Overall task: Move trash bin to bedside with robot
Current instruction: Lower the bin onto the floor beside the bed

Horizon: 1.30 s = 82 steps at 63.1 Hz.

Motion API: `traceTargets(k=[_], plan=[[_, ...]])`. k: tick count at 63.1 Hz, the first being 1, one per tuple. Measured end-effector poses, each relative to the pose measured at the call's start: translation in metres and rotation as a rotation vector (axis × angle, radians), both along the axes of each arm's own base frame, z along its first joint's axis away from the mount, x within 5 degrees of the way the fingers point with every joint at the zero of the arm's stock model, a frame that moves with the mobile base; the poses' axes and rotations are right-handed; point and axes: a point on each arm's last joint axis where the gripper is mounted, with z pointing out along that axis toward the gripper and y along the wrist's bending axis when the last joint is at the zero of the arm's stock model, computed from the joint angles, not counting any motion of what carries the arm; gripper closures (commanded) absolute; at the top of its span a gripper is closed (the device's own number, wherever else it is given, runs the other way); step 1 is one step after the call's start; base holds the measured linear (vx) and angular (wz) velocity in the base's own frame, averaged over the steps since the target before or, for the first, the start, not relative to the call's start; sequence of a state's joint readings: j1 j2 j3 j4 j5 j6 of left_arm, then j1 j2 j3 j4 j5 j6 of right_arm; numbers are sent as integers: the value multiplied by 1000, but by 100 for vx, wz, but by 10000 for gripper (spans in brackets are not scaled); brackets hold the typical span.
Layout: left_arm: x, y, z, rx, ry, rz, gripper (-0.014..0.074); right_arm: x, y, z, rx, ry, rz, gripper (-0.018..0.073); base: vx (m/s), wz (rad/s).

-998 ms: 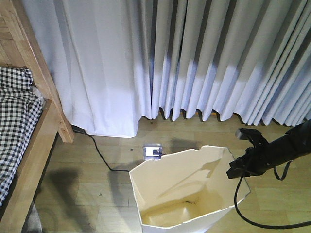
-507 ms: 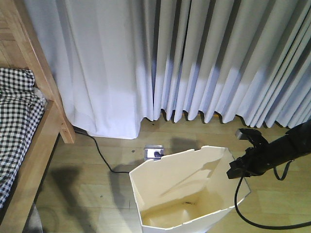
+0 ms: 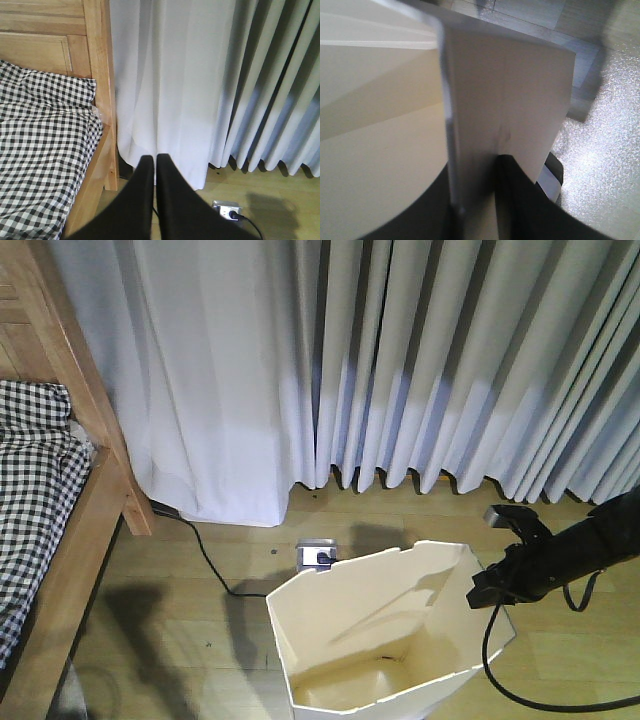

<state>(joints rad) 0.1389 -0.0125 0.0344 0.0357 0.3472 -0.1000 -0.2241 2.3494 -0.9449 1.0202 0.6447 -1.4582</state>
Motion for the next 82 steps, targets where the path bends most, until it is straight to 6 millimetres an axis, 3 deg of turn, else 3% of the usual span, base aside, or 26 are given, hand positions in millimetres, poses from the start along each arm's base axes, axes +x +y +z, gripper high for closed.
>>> traceTargets(k=[9, 18, 32, 82], plan=[[0, 0, 0, 0, 0, 0, 603, 3, -2, -1, -23, -12, -49, 564, 0, 0], [0, 0, 0, 0, 0, 0, 603, 10, -6, -6, -69, -23, -218, 564, 0, 0], [0, 0, 0, 0, 0, 0, 603, 27, -18, -30, -146, -20, -383, 564, 0, 0], [0, 0, 0, 0, 0, 0, 603, 69, -25, -141, -126, -22, -331, 561, 0, 0]])
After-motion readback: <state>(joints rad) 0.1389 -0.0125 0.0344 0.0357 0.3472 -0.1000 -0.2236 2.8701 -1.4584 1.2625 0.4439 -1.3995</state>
